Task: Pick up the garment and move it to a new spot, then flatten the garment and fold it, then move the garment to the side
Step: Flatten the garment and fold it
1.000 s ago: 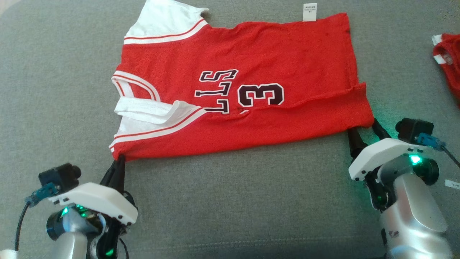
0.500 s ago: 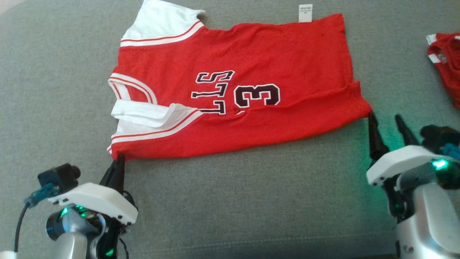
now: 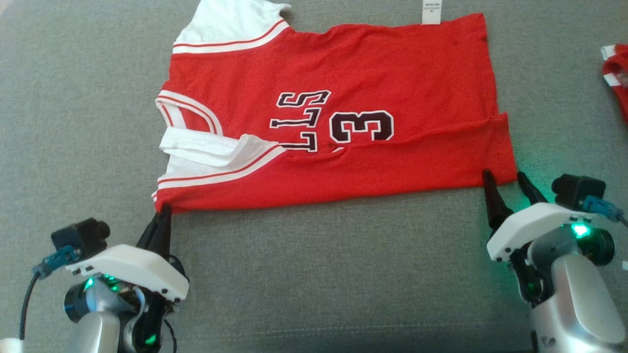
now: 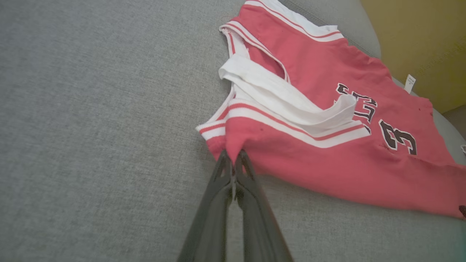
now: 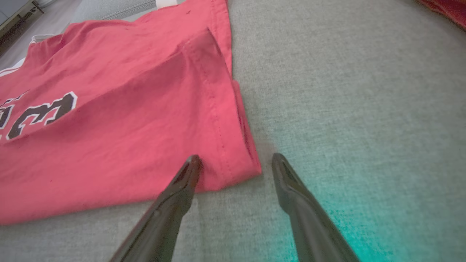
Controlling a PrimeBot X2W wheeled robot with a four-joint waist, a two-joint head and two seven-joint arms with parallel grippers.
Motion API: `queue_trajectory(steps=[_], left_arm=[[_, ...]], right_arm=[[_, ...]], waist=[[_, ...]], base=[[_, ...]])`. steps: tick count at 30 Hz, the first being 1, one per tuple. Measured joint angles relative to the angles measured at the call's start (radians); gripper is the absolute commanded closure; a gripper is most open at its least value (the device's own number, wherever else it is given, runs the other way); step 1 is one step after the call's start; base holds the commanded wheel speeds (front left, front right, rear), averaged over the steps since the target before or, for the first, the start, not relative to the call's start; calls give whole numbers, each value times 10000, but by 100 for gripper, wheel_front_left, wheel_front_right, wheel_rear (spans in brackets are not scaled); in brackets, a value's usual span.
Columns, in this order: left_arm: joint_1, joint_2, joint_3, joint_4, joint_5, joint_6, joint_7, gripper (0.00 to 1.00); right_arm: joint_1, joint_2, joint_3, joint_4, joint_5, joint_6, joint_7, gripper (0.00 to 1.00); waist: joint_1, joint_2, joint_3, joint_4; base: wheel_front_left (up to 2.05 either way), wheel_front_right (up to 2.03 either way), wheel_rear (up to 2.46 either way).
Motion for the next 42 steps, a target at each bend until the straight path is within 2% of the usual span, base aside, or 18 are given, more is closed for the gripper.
queue_trajectory(steps=[2, 3, 5, 6, 7, 8, 9, 10, 17, 24, 27, 34, 38, 42], left_arm=[[3, 4, 0, 6, 0, 0, -63, 100], [3, 4, 2, 13, 0, 0, -75, 100], [3, 8, 6, 17, -4, 0, -86, 100], [3, 8, 6, 19, -15, 0, -121, 100], [3, 8, 6, 25, -15, 2, -159, 100], [3, 10, 6, 29, -15, 2, -159, 100], [2, 10, 6, 33, -17, 0, -161, 100], [2, 13, 4, 44, -19, 0, -161, 100], [-96, 161, -36, -188, -67, -46, -259, 100], [-48, 412, -186, -1342, 104, -52, -247, 100], [501, 483, -244, -2082, 176, -38, -92, 100], [2630, 748, -268, -3568, 253, 309, 489, 100], [3255, 734, -268, -3837, 157, 470, 650, 100], [3591, 610, -272, -3528, -96, 573, 725, 100]], right_arm=[[-250, -4, -94, 309, 6, 0, -92, 0], [-362, -4, -96, 424, 8, 0, -104, 9], [-510, -6, -94, 598, 10, 0, -176, 50], [-561, -6, -94, 685, 13, 0, -178, 50], [-589, -8, -88, 759, 52, 0, -178, 72], [-597, -10, -75, 813, 113, 0, -180, 72], [-603, -10, -46, 865, 144, 0, -196, 83], [-616, -10, 8, 924, 224, 0, -238, 100], [-738, -4, 295, 708, 671, 0, -157, 100], [-99, -13, 445, -1317, 1191, 0, 577, 100], [868, -12, 435, -2243, 1448, 0, 930, 100], [2830, 4, 63, -3908, 1624, 0, 1572, 100], [3333, 23, -96, -4126, 1712, 0, 1722, 100], [3638, 35, -226, -3994, 1810, 0, 1808, 100]], waist=[[0, 0, 14, 88], [0, 0, 16, 102], [0, 0, 8, 109], [0, 0, 3, 108], [0, 0, -8, 104], [0, 0, -20, 95], [0, 0, -33, 85], [0, 0, -44, 73], [0, 0, -244, -62], [0, 0, -589, -171], [0, 0, -704, -218], [0, 0, -804, -319], [0, 0, -807, -347], [0, 0, -854, -352]], base=[[0, 0, 0], [0, 0, 0], [0, 0, 0], [0, 0, 0], [0, 0, 0], [0, 0, 0], [0, 0, 0], [0, 0, 0], [0, 0, 0], [0, 0, 0], [0, 0, 0], [0, 0, 0], [0, 0, 0], [0, 0, 0]])
